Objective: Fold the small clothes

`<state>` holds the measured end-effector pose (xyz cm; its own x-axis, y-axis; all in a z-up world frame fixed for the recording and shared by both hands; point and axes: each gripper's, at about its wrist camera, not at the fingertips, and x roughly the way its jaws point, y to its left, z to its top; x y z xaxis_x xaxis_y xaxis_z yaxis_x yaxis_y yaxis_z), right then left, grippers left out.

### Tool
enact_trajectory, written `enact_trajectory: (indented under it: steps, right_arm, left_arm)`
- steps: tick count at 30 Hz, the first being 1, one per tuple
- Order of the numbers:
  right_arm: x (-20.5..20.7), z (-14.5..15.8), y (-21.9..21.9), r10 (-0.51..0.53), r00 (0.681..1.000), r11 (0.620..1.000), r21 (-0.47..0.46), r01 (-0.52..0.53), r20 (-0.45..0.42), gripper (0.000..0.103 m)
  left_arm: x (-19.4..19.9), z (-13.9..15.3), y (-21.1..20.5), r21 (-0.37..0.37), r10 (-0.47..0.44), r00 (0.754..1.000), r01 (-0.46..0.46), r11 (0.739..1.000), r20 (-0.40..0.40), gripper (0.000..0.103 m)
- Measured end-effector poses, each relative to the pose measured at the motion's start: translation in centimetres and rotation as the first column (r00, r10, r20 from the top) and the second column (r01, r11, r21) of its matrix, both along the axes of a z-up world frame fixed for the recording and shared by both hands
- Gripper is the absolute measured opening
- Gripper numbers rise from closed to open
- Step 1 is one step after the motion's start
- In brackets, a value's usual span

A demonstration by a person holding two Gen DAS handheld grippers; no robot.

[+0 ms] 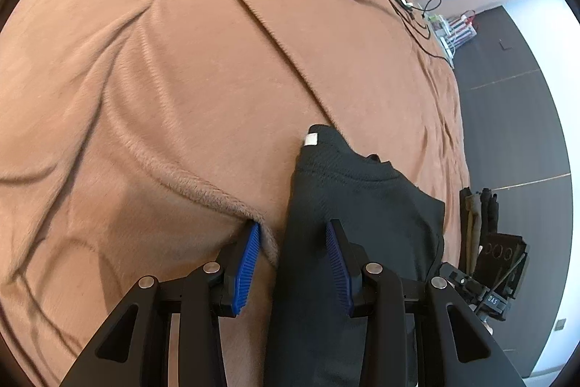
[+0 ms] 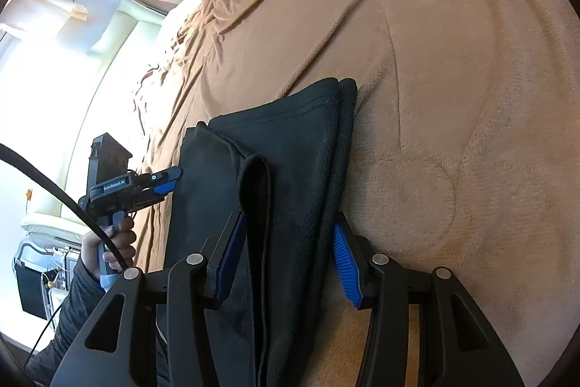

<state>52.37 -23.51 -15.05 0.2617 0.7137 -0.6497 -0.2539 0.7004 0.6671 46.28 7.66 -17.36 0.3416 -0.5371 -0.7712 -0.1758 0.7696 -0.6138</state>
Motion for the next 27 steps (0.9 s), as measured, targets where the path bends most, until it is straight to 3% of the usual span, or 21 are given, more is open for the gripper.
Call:
enact_trajectory:
  steps: [4, 10, 18, 20, 22, 25, 27]
  right_arm:
    - [0.7, -1.0, -0.4, 0.020, 1.000, 0.998, 0.064, -0.018, -0.023, 0.045]
    - [2.5, -1.8, 0.3, 0.065, 0.996, 0.986, 0.158, -0.054, -0.066, 0.046]
    - [2.8, -1.4, 1.9, 0.118, 0.993, 0.992, 0.030, -0.119, 0.018, 0.045]
    - [2.4, -0.9, 2.5, 0.117, 0.992, 0.993, -0.016, -0.116, 0.044, 0.040]
    - [2.2, -0.7, 2.9, 0.110, 0.992, 0.992, -0.072, -0.106, 0.066, 0.022]
    - [1.9, -0.4, 2.8, 0.092, 0.993, 0.991, -0.103, -0.084, 0.077, 0.011]
    - [1.5, 0.2, 2.7, 0.084, 0.992, 0.991, -0.112, -0.073, 0.099, 0.010]
  left_arm:
    - [0.9, 0.0, -0.4, 0.008, -0.031, 1.000, 0.031, 0.999, 0.006, 0.039]
    - [1.7, -0.2, -0.9, -0.041, -0.005, 1.000, 0.006, 0.999, 0.011, 0.035]
    - [2.9, -0.5, -2.1, -0.006, 0.013, 1.000, -0.013, 1.000, 0.027, 0.032]
    - [2.9, -0.5, -2.1, 0.013, 0.018, 0.999, -0.019, 1.000, 0.026, 0.021]
    - [2.8, -0.3, -2.2, 0.027, 0.015, 0.999, -0.016, 1.000, 0.035, 0.015]
    - [2.5, 0.3, -2.3, 0.050, 0.014, 0.998, -0.017, 0.999, 0.057, 0.010]
    - [2.3, 0.8, -2.3, 0.052, 0.022, 0.997, -0.026, 0.998, 0.073, 0.010]
